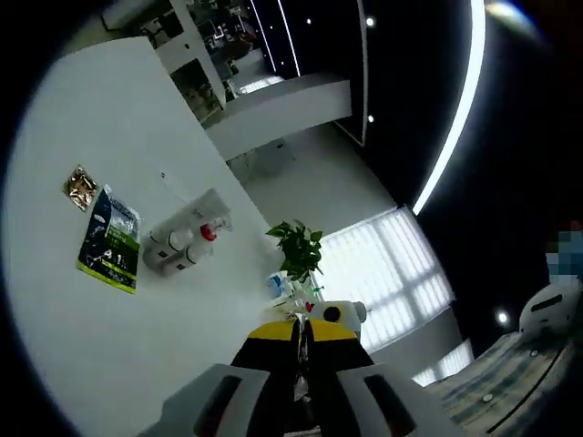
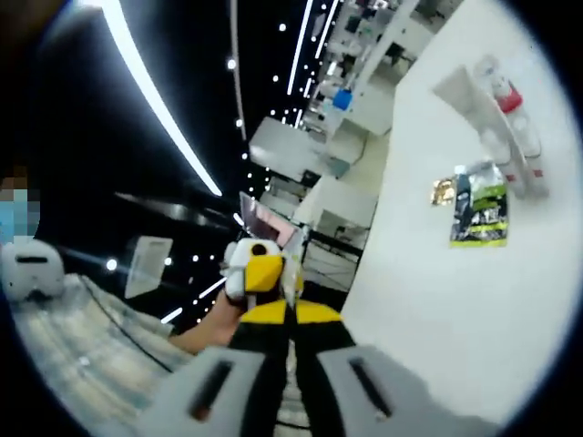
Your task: Arrange the skincare products in the storage area until every visible bottle or jar stands upright without overlapping.
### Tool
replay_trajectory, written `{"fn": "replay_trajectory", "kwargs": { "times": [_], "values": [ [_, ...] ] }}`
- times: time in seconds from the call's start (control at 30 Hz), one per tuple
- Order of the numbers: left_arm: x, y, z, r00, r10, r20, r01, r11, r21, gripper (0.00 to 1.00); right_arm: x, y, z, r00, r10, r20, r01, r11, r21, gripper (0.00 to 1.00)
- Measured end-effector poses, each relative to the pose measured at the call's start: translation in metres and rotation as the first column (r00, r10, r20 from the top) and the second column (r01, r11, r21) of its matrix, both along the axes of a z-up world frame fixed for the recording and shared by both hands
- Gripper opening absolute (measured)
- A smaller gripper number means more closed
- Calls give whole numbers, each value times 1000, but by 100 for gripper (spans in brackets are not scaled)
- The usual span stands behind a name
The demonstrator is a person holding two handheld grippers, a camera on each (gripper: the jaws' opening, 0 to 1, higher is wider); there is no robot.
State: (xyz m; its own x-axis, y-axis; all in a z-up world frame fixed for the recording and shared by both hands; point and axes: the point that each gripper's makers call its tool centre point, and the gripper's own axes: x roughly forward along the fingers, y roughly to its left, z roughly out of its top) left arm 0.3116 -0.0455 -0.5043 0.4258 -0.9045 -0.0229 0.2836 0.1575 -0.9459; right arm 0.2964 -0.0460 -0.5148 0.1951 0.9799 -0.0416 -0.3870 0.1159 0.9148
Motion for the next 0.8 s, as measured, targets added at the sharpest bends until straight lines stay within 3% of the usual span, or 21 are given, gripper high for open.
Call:
{"fn": "replay_trajectory", "kwargs": {
  "times": [0.1,0.17,0.33,0.53,0.8],
  "values": [
    [-10,-3,-7,999,-52,-4,52,998,35,10,-1,-3,-1,1000,-5,-3,5,1000,-1,0],
    [-14,-4,-10,998,-66,0,66,996,51,7,0,-6,1,1000,-17,-16,17,1000,19,0],
    [-12,-3,-8,999,-42,-13,42,999,33,2,2,-8,3,998,-48,-27,49,998,40,1],
    [-13,-1,-13,1000,-23,-21,24,998,53,3,4,-12,-3,996,-79,-39,80,997,17,0],
    [-20,2,-13,998,-28,-51,30,999,28,4,2,-16,-2,994,-90,-62,92,995,32,0]
  ]
}}
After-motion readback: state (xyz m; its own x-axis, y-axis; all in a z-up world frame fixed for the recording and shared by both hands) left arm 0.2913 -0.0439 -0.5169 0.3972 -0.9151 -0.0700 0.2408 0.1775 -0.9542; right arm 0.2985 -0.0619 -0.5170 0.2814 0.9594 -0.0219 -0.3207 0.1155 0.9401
